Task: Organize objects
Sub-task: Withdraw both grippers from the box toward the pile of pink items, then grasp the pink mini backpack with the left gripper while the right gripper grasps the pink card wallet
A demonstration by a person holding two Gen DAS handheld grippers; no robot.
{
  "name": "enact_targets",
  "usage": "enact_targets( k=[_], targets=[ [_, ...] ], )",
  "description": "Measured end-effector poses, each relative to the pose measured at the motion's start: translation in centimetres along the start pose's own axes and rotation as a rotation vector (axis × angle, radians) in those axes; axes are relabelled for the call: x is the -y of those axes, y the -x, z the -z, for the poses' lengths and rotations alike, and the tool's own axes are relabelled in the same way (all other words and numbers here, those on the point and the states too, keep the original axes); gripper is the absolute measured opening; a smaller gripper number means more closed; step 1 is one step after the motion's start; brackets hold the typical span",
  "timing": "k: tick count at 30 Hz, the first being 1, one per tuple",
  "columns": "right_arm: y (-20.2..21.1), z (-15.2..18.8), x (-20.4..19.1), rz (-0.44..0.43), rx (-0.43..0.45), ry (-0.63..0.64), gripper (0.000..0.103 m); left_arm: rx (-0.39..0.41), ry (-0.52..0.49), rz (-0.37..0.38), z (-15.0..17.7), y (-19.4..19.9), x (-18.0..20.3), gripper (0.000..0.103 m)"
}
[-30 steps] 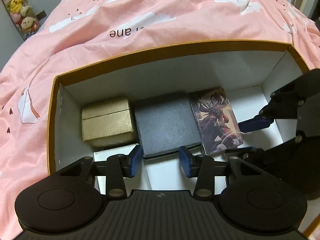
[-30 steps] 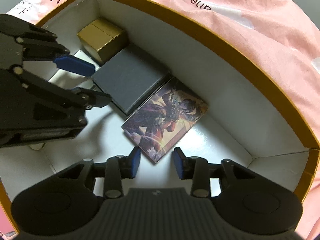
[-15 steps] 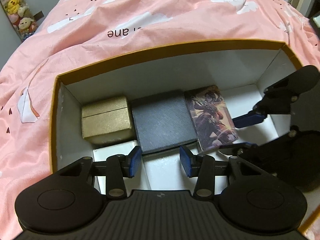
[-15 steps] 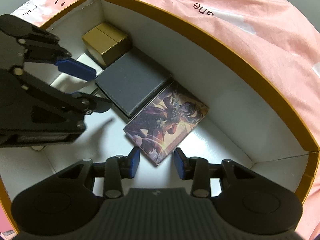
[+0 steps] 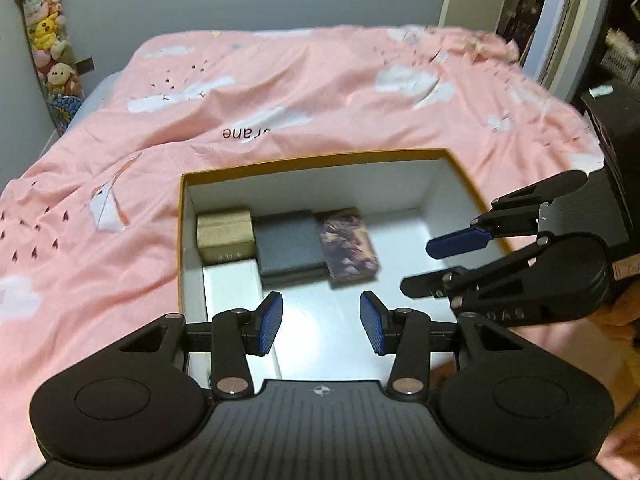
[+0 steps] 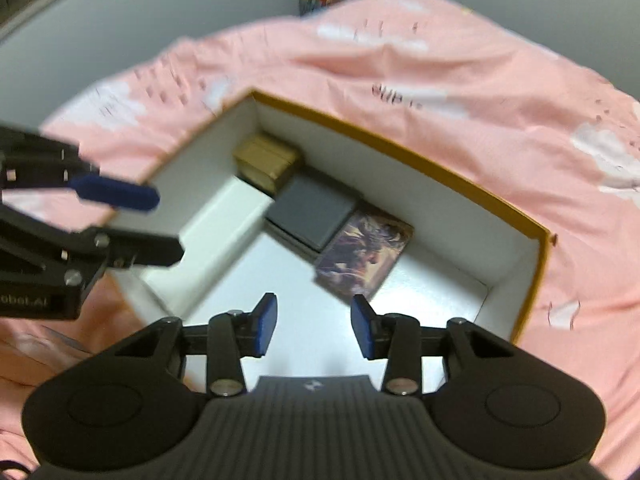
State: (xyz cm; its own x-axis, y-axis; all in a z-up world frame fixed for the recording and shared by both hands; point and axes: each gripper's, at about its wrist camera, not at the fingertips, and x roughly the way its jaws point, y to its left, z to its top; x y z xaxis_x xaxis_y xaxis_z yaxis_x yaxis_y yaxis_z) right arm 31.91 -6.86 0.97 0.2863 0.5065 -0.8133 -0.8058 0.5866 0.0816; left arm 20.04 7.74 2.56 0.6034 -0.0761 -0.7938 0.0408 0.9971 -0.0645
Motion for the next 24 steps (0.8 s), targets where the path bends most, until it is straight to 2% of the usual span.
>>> enact_targets(
  k=[2, 7, 13, 15, 18, 24],
  targets=[
    [1.1, 1.6, -2.8, -0.004, 0.038, -0.023, 0.044, 0.006, 0.011, 0.013, 1.7, 1.8, 0.3, 0.053],
    [5.0, 6.3, -4.6, -0.036, 0.070, -0.084, 0.045, -0.040, 0.049, 0.020, 6.8, 4.0, 0.6, 0.053],
    [5.8, 11.5, -8.0, -0.102, 0.033, -0.127, 0.045, -0.140, 0.068, 0.011, 12.5, 4.7, 1.4, 0.053],
    [6.0, 12.9, -8.9, -0.138, 0.012, -0.140, 0.046, -0.159, 0.073, 0.034, 13.9, 5.4, 1.7, 0.058],
    [6.2, 14.4, -10.5, -0.138, -0.014, -0.131, 0.046, -0.183, 0.052, 0.053, 15.7, 6.1, 2.5, 0.066],
    [6.0, 16.0, -12.8, -0.112, -0.040, -0.101, 0.045, -0.249, -0.027, 0.078, 17.4, 4.9, 4.4, 0.068]
  ],
)
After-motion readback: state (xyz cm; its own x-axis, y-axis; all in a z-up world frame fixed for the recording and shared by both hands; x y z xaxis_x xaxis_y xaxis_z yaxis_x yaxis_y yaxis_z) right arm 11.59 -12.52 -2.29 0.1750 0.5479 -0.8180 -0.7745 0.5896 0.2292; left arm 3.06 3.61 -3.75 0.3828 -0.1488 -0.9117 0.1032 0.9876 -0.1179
